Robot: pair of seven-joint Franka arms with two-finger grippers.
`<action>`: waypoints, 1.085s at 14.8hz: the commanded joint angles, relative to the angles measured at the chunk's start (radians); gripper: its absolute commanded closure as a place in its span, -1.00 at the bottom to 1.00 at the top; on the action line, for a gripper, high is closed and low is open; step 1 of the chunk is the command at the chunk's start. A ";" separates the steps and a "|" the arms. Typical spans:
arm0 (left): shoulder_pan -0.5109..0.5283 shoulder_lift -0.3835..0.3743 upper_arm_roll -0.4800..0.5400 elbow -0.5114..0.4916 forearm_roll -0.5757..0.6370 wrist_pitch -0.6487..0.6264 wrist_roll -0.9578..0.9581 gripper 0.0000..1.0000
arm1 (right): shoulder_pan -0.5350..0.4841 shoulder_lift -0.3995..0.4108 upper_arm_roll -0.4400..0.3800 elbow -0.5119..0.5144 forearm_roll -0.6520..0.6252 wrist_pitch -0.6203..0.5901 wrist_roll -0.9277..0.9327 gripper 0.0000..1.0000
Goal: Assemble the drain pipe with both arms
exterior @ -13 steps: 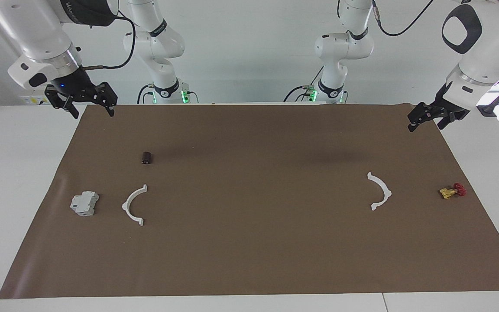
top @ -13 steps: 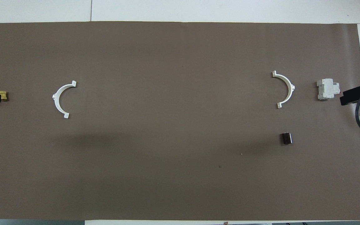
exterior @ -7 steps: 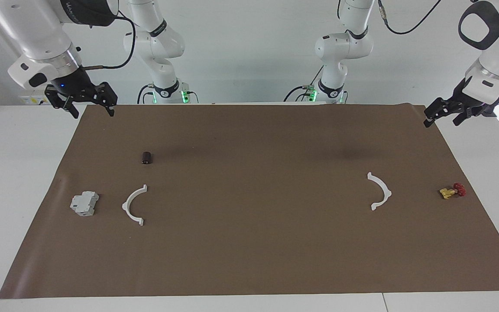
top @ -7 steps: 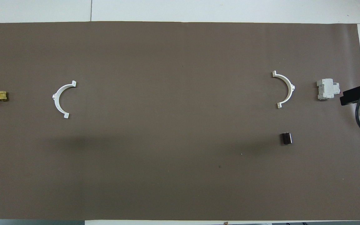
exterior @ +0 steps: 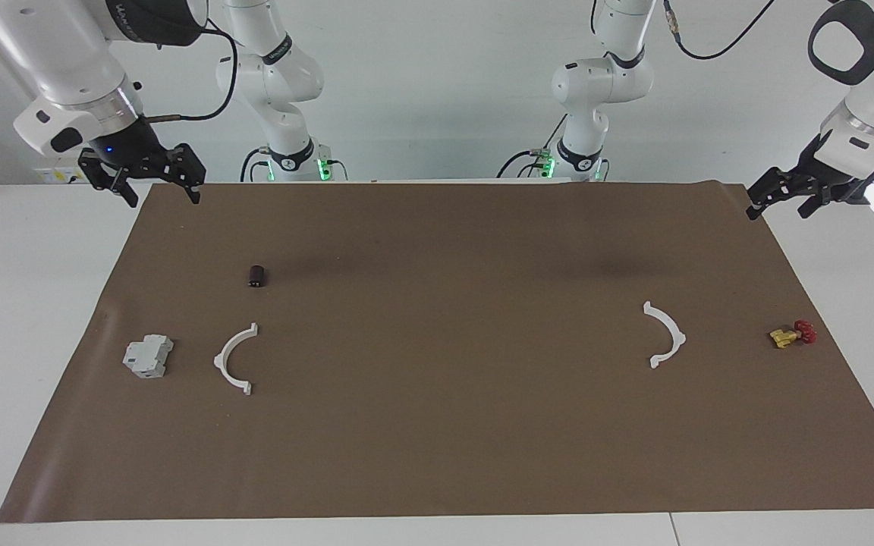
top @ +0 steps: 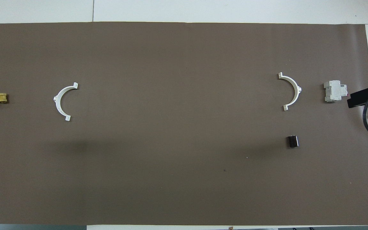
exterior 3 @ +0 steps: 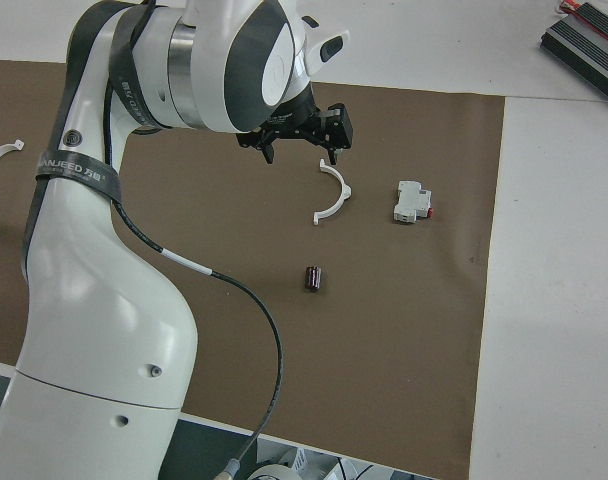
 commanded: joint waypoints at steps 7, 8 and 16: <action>-0.066 -0.028 -0.001 -0.052 0.003 0.056 0.001 -1.00 | -0.068 0.132 0.004 -0.174 0.058 0.419 -0.093 -1.00; -0.084 -0.025 -0.001 -0.060 0.007 0.079 0.001 -1.00 | -0.073 0.171 0.004 -0.186 0.067 0.480 -0.110 -1.00; -0.120 0.082 -0.004 -0.290 0.016 0.506 0.008 -1.00 | -0.072 0.392 0.007 -0.306 0.101 0.804 -0.242 -0.78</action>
